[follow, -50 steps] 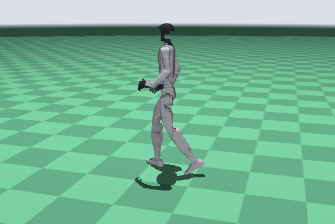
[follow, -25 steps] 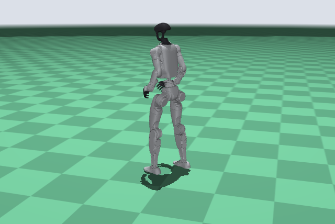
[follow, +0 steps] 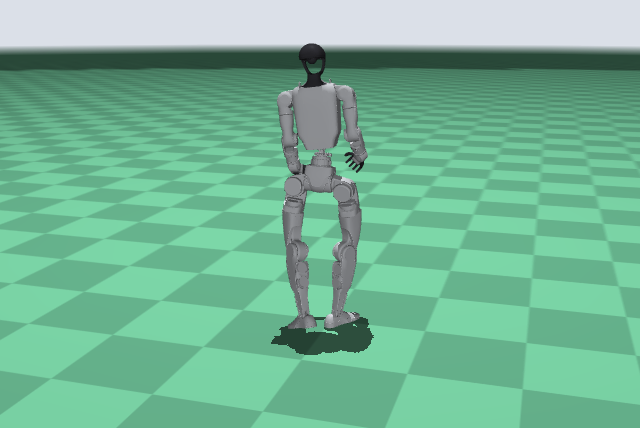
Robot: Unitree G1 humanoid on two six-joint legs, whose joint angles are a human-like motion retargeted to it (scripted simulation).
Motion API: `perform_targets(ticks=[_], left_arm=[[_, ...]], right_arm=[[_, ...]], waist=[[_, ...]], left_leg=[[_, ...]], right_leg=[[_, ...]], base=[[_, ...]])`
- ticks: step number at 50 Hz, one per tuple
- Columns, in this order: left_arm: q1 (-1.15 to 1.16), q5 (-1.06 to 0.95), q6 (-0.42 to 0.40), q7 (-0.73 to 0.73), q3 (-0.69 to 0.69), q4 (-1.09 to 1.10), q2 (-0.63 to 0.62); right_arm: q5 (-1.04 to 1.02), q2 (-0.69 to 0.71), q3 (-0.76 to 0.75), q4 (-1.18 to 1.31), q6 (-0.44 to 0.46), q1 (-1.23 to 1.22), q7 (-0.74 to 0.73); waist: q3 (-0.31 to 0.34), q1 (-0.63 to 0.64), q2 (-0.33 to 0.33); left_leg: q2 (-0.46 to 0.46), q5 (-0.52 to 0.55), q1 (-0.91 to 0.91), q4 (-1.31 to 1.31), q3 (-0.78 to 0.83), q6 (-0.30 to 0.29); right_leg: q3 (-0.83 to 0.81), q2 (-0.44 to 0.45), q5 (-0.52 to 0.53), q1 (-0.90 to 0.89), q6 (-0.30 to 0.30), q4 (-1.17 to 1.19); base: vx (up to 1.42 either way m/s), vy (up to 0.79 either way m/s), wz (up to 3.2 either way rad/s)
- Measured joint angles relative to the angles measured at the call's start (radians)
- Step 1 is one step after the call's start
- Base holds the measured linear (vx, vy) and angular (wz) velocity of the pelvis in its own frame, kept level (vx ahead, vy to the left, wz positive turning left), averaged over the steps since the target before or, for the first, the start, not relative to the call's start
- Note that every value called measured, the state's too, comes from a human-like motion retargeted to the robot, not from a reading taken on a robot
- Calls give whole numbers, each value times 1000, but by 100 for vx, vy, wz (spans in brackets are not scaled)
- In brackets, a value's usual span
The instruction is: Walk run
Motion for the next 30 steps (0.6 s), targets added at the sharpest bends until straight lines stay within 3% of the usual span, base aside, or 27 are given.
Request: perform_targets(ticks=[2,5,7,12,15,20,22,25,28,30], left_arm=[[-18,-109,52,-67,1,43,-25],[-39,-170,92,-162,-15,52,-3],[-42,-134,82,-165,-37,24,31],[-36,-92,50,-151,-71,-20,61],[-39,-80,38,-165,-88,-37,75],[-69,-23,36,-187,-104,-55,115],[-92,-11,55,-211,-83,-51,128],[-125,-21,75,-238,-61,-48,162],[-155,-15,76,-243,-58,-53,187],[-175,-15,74,-243,-58,-60,176]], right_arm=[[8,4,2,2,3,-2,53],[34,5,-26,8,13,0,89],[47,8,-48,8,20,8,71],[64,4,-64,-1,30,46,49],[49,-9,-71,-10,38,51,51],[41,45,-94,-22,68,39,52],[84,100,-85,-21,73,25,53],[125,126,-46,-34,58,23,10],[70,90,-23,-32,51,36,-44],[8,83,-29,-2,70,37,-66]], waist=[[-3,-37,2],[1,-45,41],[11,-36,52],[38,3,56],[58,32,67],[76,-43,78],[84,-86,69],[83,-63,44],[70,-6,26],[66,28,11]], left_leg=[[-3,-8,-62,133,-125,19],[-41,-51,-178,222,-406,-65],[-65,-99,-221,215,-533,-77],[-140,-141,-247,67,-838,21],[-191,-88,-234,-14,-1002,36],[-147,-78,-176,-116,-830,159],[-120,-68,-165,-164,-768,149],[-83,-74,-158,-210,-599,137],[-74,-85,-136,-251,-436,143],[-81,-88,-118,-276,-345,134]], right_leg=[[68,-8,12,1,3,-8],[163,29,49,5,10,-46],[247,48,75,-2,18,-65],[487,105,108,-22,58,-93],[647,165,128,-40,95,-97],[764,236,128,-90,177,-99],[722,239,118,-136,183,-74],[432,170,56,-191,92,-24],[65,88,-39,-188,46,29],[-18,65,-67,-190,44,85]], base=[[7,5,-176],[2,5,-191],[-3,5,-213],[-5,8,-249],[-10,9,-280],[-19,-4,-200],[-46,-14,-195],[-36,-11,-302],[-24,-7,-291],[-19,-1,-231]])
